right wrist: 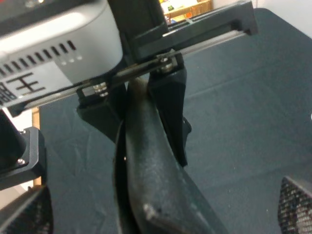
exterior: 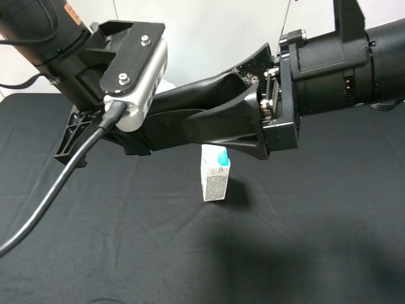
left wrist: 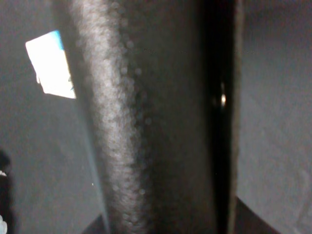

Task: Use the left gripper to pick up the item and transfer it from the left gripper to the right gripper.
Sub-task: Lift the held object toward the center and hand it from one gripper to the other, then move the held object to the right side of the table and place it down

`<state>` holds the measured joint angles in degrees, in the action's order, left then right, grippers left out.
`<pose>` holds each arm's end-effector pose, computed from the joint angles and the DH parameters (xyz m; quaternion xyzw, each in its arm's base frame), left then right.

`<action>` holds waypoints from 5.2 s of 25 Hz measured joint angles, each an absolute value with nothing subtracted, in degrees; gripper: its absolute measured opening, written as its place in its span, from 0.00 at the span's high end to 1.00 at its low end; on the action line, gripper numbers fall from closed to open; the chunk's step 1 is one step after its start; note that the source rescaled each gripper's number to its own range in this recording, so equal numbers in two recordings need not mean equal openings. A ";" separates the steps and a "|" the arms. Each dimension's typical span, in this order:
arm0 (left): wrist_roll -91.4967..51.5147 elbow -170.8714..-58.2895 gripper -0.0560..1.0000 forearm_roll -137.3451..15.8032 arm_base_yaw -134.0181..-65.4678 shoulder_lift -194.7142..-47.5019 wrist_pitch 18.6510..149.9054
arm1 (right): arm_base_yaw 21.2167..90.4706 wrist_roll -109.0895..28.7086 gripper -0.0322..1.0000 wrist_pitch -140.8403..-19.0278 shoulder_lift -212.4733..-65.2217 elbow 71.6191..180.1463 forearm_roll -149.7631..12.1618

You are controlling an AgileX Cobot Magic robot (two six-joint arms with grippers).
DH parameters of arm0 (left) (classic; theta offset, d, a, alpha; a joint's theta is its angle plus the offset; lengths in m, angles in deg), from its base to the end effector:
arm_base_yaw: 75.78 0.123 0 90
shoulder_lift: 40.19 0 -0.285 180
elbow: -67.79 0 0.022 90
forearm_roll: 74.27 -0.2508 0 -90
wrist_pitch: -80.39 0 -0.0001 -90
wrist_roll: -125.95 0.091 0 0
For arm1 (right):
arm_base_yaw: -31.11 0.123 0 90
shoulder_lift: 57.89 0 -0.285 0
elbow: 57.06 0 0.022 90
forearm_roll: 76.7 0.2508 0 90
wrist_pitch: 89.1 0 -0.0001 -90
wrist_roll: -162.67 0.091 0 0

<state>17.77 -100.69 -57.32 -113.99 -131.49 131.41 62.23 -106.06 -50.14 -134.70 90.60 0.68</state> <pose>0.2203 -0.1997 0.2950 0.7524 0.6051 -0.0622 0.2526 0.1781 0.1728 0.3040 -0.4694 0.6871 0.3449 0.4343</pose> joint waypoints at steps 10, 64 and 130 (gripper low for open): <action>17.85 -100.69 0.94 -54.00 -113.99 -131.49 128.06 | 62.23 -111.49 0.00 -48.47 -136.78 90.74 5.76; 12.17 -101.05 0.13 -49.86 -114.04 -131.49 123.11 | 62.23 -115.00 0.96 -54.20 -136.78 90.87 5.20; -54.05 -73.87 0.07 -79.80 -114.04 -65.78 146.84 | 62.23 -113.67 0.96 -54.71 -136.78 90.87 5.14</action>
<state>-54.05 -73.87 -79.80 -114.04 -65.78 146.84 62.23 -113.67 -54.71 -136.78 90.87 5.14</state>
